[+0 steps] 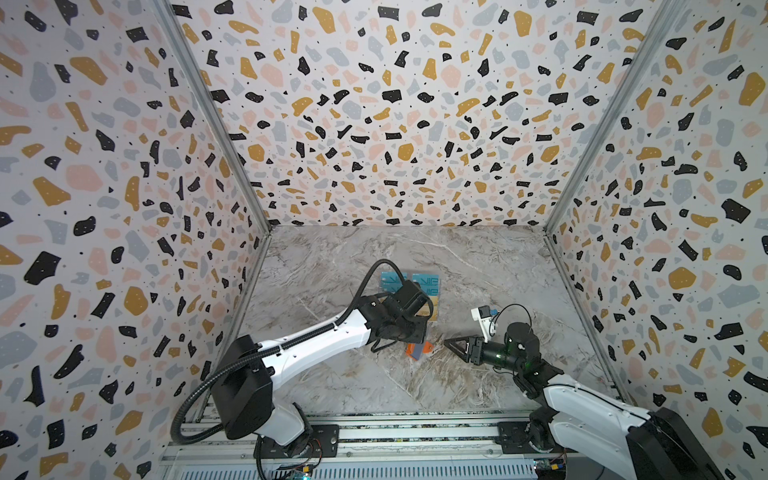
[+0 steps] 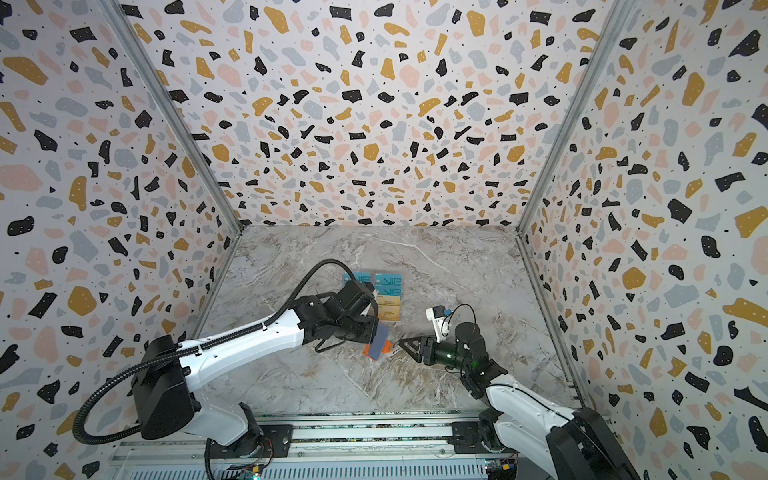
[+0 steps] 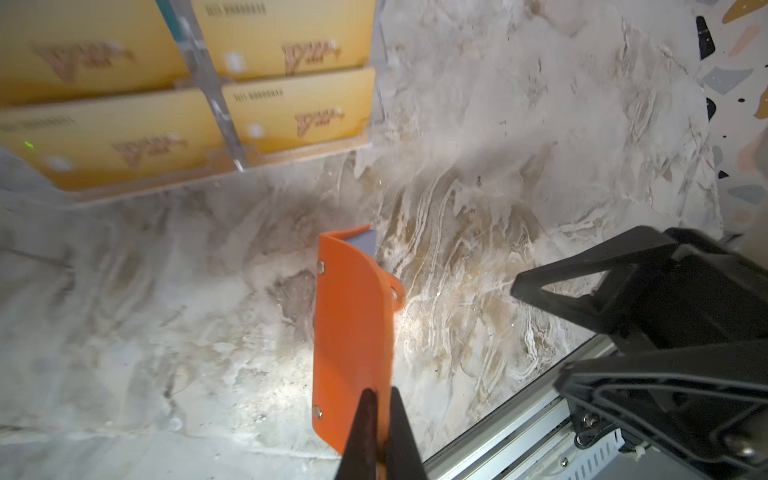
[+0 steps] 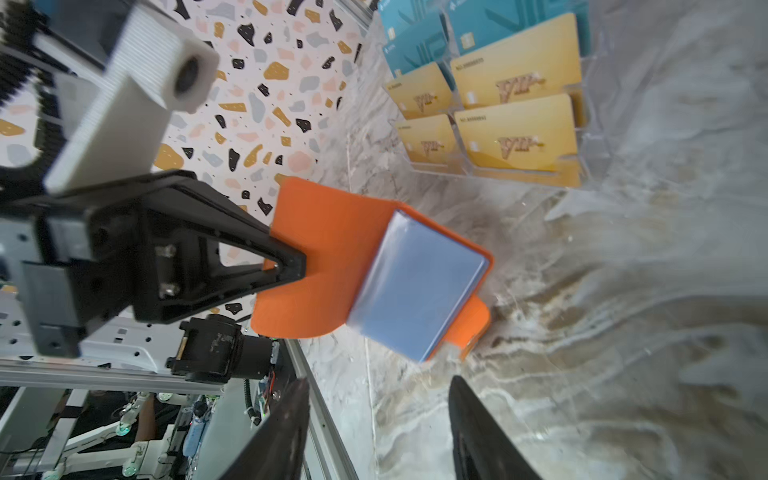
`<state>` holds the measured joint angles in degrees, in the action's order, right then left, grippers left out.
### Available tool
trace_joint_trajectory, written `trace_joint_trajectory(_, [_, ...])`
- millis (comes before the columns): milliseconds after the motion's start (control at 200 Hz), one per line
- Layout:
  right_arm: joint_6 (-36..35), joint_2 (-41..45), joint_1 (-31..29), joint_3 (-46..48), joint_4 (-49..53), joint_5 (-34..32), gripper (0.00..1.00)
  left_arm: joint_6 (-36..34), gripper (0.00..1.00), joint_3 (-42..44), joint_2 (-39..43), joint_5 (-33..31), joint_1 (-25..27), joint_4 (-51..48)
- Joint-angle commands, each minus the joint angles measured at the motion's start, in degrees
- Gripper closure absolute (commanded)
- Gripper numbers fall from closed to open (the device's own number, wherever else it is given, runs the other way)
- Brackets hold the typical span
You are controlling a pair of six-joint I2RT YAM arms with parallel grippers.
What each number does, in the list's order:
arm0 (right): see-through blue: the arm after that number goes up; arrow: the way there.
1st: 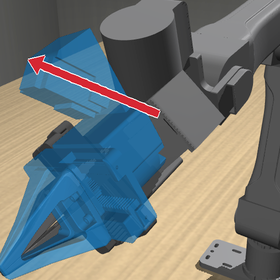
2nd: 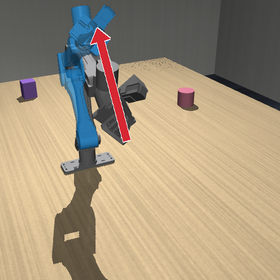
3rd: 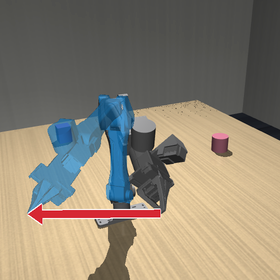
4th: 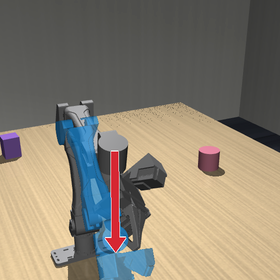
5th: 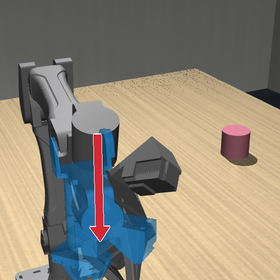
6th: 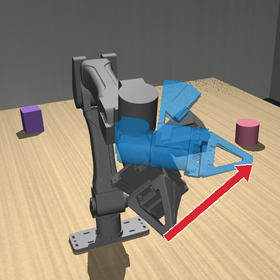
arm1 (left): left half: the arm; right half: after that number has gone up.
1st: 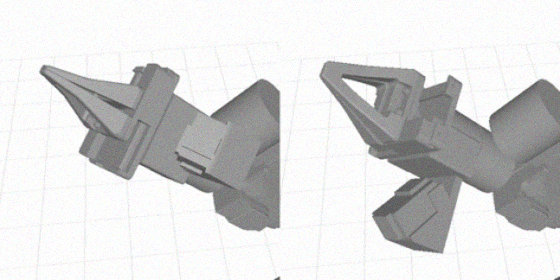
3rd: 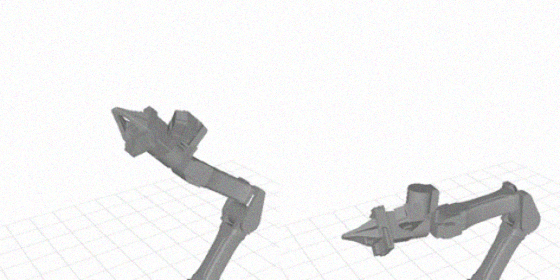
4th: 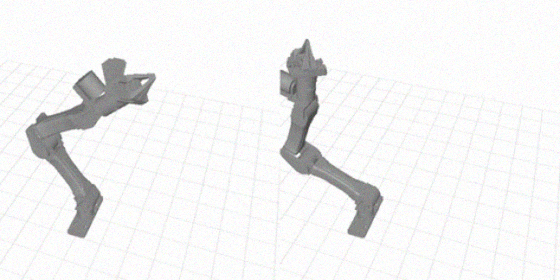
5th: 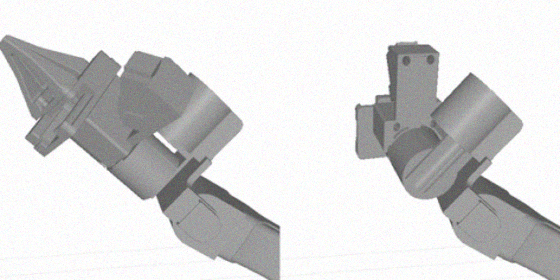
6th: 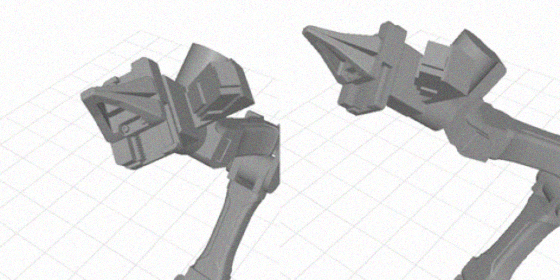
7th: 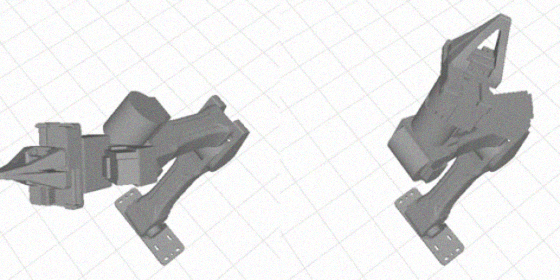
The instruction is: Put the credit cards into the card holder
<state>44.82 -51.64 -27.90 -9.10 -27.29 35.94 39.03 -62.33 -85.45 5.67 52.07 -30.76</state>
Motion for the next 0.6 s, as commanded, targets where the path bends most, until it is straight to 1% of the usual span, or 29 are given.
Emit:
trace_joint_trajectory(0, [-3.0,4.7,-0.4,-0.8,10.0,-4.4,0.47,2.9,1.0,5.7,2.5,7.5,-1.7,10.4])
trace_joint_trajectory(120, [-3.6,4.5,-0.7,-2.6,11.2,-4.6,0.53,4.6,1.0,10.0,3.2,10.6,-2.9,14.8])
trace_joint_trajectory(215, [-4.5,0.9,-2.3,-4.5,11.0,-4.7,0.58,5.6,1.0,12.5,3.7,11.4,-3.9,16.9])
trace_joint_trajectory(315, [-4.7,-3.4,-5.6,-6.4,9.0,-5.5,0.64,7.1,1.0,15.3,4.3,12.0,-4.7,20.3])
trace_joint_trajectory(486, [-6.4,-12.8,-10.7,-13.6,6.7,-6.9,0.66,10.5,1.0,20.1,5.6,12.2,-6.8,28.3])
trace_joint_trajectory(596, [-7.6,-18.5,-11.5,-16.4,6.0,-6.7,0.68,11.2,1.0,23.0,7.1,12.0,-8.2,31.0])
